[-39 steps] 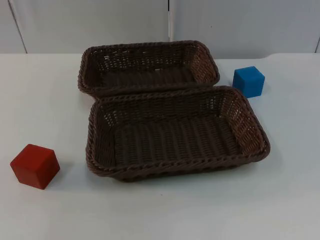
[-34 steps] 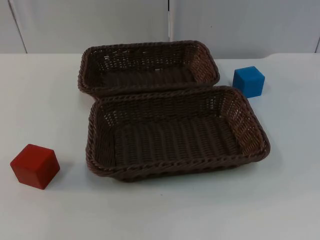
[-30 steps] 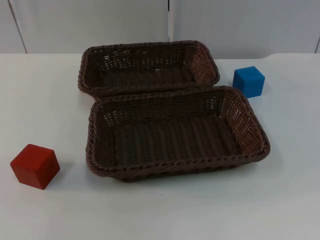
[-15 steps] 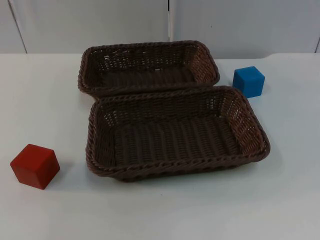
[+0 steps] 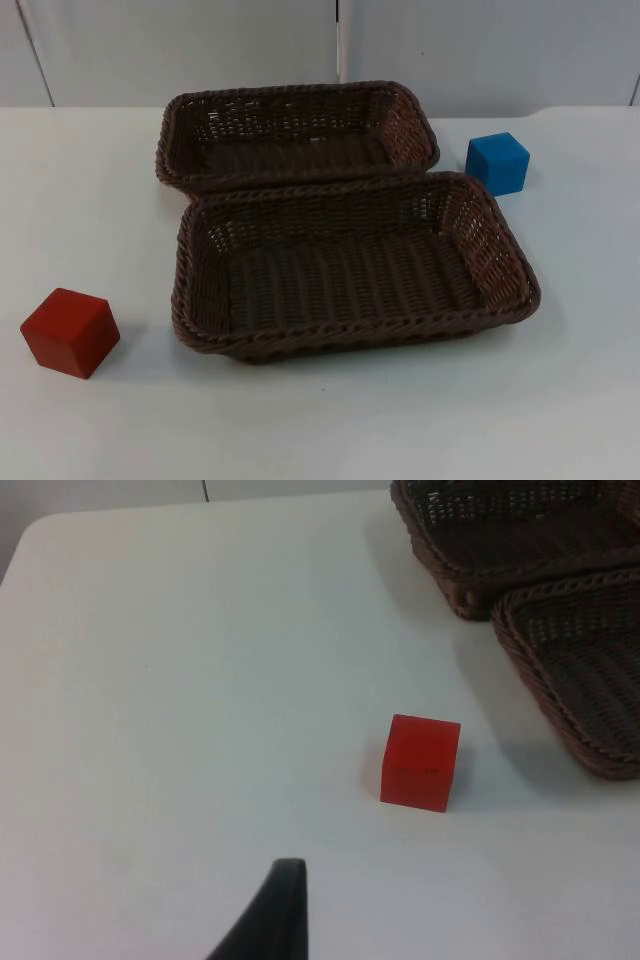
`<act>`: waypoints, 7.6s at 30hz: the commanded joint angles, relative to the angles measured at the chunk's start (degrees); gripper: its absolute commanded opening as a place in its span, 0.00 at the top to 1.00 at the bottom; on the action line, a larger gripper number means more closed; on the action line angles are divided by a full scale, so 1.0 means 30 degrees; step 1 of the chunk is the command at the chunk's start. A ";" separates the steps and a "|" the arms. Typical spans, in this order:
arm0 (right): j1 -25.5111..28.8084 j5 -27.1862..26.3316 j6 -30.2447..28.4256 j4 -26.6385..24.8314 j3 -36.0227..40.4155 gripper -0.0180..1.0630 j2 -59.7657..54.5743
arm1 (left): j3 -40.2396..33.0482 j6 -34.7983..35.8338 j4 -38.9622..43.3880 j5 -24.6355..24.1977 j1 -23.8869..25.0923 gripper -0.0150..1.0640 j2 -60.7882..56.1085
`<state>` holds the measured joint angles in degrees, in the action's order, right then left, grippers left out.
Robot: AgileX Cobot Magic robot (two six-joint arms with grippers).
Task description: Pick up one cube with the left hand and place it into the upper basket. Pick up one cube with the right hand and place it into the lower basket.
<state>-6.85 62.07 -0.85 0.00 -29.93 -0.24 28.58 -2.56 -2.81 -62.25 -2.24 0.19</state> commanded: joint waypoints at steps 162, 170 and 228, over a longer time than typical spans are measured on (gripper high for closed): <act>0.0078 -0.0109 -0.0015 -0.0120 0.0128 0.01 0.0080 | 0.8128 -0.8274 -0.6367 1.1548 -0.0044 0.76 3.7834; 0.0078 -0.0109 -0.0015 -0.0120 0.0128 0.01 0.0080 | 0.8134 -0.7729 -0.6419 1.0451 -0.0044 0.99 3.6573; 0.0078 -0.0149 -0.0048 0.1240 0.0128 0.01 0.0080 | 1.1395 -1.3042 -1.4237 1.0057 -0.1893 0.99 3.1574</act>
<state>-6.73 62.07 -0.91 3.43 -29.93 -0.05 62.27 -41.94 -45.55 -32.25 -7.54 95.19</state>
